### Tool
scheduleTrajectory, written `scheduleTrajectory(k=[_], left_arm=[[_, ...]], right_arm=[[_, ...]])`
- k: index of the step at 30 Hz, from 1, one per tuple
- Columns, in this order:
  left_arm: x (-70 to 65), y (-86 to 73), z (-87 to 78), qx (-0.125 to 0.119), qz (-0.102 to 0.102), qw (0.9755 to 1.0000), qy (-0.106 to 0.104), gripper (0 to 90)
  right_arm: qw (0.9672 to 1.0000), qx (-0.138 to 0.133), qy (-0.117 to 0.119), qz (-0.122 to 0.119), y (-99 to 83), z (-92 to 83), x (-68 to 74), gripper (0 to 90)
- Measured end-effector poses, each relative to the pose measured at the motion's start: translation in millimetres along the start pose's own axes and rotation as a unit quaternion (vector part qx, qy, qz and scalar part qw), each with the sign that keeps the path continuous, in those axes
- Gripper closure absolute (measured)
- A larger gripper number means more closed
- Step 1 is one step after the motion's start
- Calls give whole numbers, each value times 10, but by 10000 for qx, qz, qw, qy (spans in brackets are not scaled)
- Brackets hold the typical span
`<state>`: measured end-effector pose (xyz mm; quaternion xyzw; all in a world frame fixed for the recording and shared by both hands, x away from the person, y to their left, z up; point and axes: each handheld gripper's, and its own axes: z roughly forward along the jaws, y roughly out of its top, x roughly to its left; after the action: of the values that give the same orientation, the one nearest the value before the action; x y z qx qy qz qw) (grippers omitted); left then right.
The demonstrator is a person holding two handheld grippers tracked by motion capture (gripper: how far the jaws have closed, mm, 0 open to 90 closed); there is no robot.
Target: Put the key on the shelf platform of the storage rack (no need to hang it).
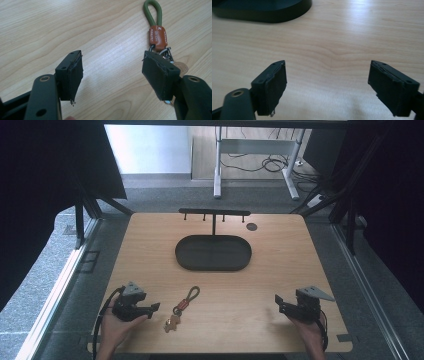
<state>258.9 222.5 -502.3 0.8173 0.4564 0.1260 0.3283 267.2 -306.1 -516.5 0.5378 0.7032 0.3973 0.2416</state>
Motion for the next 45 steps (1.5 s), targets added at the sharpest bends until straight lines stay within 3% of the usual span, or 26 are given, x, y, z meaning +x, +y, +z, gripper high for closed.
scheduleTrajectory(k=[3,5,12,18,23,30,34,40,45], left_arm=[[-6,-6,-3,6,20,10000,23,334],[2,-12,2,-18,1,10000,45,335],[49,-40,-38,-16,-62,10000,65,335],[65,-39,-149,-149,-115,9998,49,334],[48,4,-158,-191,-212,9996,-72,335],[-13,92,-149,-178,-112,9998,-68,330],[-39,136,-163,-59,-156,9998,-124,331],[-90,291,-207,-81,-28,9997,-207,328],[-119,412,-191,-78,90,9990,-439,325]], right_arm=[[9995,-226,188,-83,-64,-62,-41,225],[9991,-206,357,-26,-65,-77,-66,238],[9982,-109,579,-80,-69,-81,-64,260],[9981,-162,574,168,-89,-100,-97,263],[9979,-143,635,45,-99,-105,-104,274],[9974,-187,662,199,-157,-126,-196,289],[9978,-226,580,242,-164,-165,-203,294],[9980,-265,520,254,-165,-195,-200,297],[9980,-254,500,276,-179,-208,-209,297]])
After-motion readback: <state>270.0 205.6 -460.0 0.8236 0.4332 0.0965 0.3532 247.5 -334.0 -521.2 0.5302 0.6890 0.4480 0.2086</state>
